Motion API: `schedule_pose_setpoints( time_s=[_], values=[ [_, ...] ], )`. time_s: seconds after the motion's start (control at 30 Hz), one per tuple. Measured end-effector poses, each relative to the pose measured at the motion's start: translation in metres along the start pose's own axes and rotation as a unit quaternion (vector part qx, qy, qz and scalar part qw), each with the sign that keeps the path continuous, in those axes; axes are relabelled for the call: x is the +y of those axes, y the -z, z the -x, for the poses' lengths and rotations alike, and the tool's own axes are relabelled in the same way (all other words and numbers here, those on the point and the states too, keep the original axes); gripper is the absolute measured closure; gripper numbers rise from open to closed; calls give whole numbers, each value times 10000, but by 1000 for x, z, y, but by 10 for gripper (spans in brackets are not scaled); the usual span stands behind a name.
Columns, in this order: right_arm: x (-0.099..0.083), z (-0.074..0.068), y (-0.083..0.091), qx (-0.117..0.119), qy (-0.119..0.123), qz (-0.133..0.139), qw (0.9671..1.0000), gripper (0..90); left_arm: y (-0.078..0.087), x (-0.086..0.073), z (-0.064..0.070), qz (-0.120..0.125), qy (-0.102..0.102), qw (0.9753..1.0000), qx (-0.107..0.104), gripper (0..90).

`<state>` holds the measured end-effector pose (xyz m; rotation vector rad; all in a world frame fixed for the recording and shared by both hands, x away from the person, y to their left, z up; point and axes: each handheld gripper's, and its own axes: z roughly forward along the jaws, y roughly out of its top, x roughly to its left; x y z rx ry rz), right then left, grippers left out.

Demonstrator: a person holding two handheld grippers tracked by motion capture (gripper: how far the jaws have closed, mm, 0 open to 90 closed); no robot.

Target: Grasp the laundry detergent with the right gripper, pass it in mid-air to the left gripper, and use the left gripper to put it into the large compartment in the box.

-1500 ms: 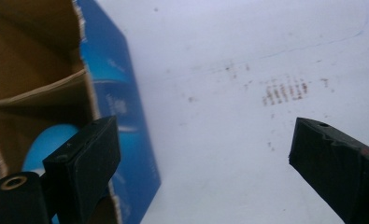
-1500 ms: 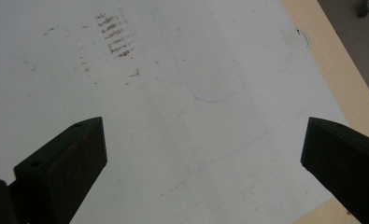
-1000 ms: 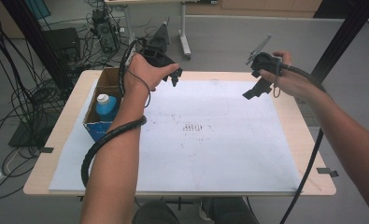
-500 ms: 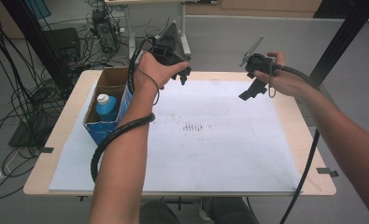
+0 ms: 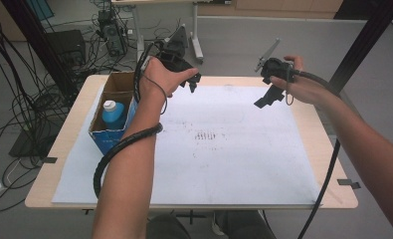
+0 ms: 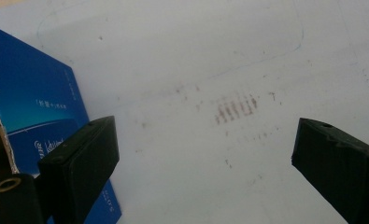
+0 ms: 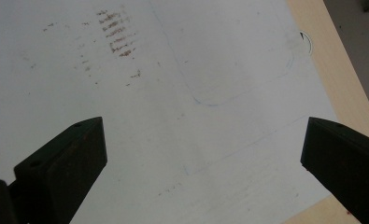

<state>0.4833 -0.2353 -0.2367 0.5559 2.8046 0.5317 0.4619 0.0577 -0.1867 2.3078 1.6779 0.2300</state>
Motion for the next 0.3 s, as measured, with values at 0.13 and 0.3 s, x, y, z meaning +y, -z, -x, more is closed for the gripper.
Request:
schedule_pose_setpoints(
  time_s=[0.13, 0.3],
  values=[
    [0, -1, 0, 8, 26, -27, 10000, 3, 1, -1, 0, 22, 34, 10000, 18, 79],
    [0, -1, 0, 10, 31, -27, 10000, 3, 3, -1, 0, 24, 24, 10000, 35, 78]
  ],
)
